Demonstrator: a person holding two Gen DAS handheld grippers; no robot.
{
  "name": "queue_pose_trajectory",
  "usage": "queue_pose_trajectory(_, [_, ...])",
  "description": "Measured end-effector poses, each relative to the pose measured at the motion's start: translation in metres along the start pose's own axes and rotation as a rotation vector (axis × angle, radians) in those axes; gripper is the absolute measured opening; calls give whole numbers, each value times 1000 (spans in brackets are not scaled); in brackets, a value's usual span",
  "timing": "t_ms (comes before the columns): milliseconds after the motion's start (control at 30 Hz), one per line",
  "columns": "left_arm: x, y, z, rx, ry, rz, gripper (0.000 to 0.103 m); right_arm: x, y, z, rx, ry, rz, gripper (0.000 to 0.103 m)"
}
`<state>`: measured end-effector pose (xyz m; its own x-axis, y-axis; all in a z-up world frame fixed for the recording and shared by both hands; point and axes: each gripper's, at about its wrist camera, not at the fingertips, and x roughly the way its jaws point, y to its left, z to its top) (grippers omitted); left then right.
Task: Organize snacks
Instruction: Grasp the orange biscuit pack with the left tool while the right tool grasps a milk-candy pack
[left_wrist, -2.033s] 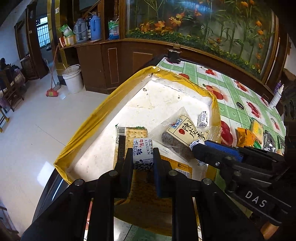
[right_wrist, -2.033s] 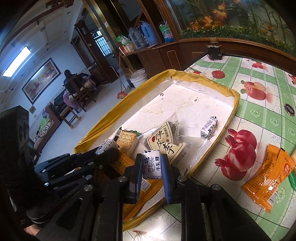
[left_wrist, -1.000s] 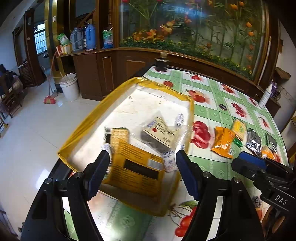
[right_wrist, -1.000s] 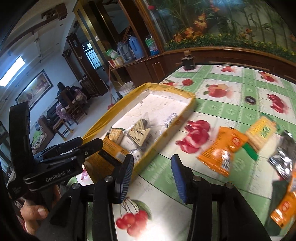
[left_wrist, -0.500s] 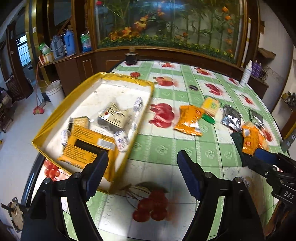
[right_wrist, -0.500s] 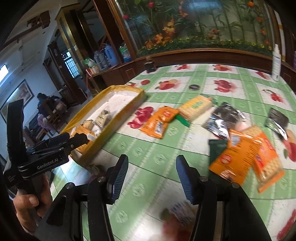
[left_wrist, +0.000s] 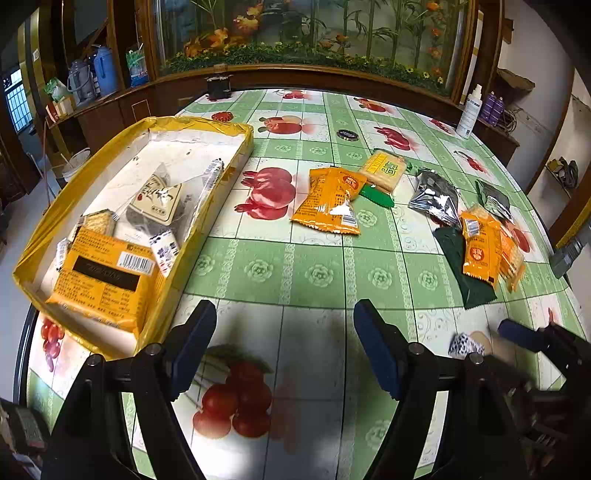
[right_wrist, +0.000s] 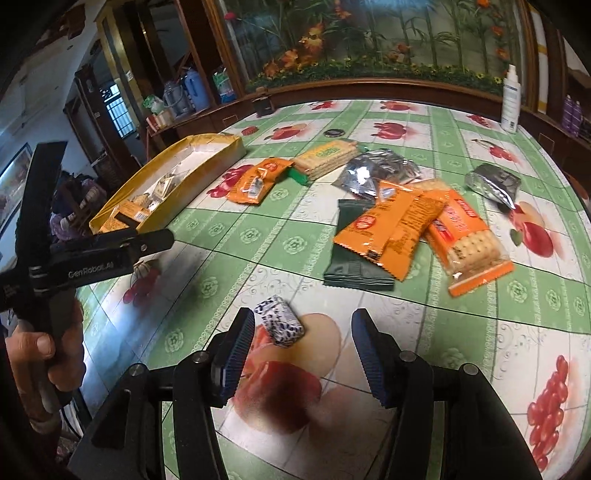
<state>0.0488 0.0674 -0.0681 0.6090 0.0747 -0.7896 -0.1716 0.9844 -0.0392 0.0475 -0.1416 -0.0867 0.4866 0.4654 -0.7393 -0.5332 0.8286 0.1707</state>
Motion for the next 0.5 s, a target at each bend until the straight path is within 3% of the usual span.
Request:
queue_pose_trajectory(333, [46, -30, 57, 53, 19, 37, 77, 31, 22, 3, -127, 72, -12, 55])
queue_pose_trajectory(367, [52, -34, 63, 61, 20, 42, 77, 31, 22, 2, -133, 71, -17, 53])
queue_pose_trajectory(433, [63, -41, 72, 78, 14, 64, 77, 31, 20, 2, -136, 69, -27, 37])
queue_pose_trajectory(500, [77, -47, 79, 101, 28, 96, 77, 30, 14, 4, -124, 71, -13, 32])
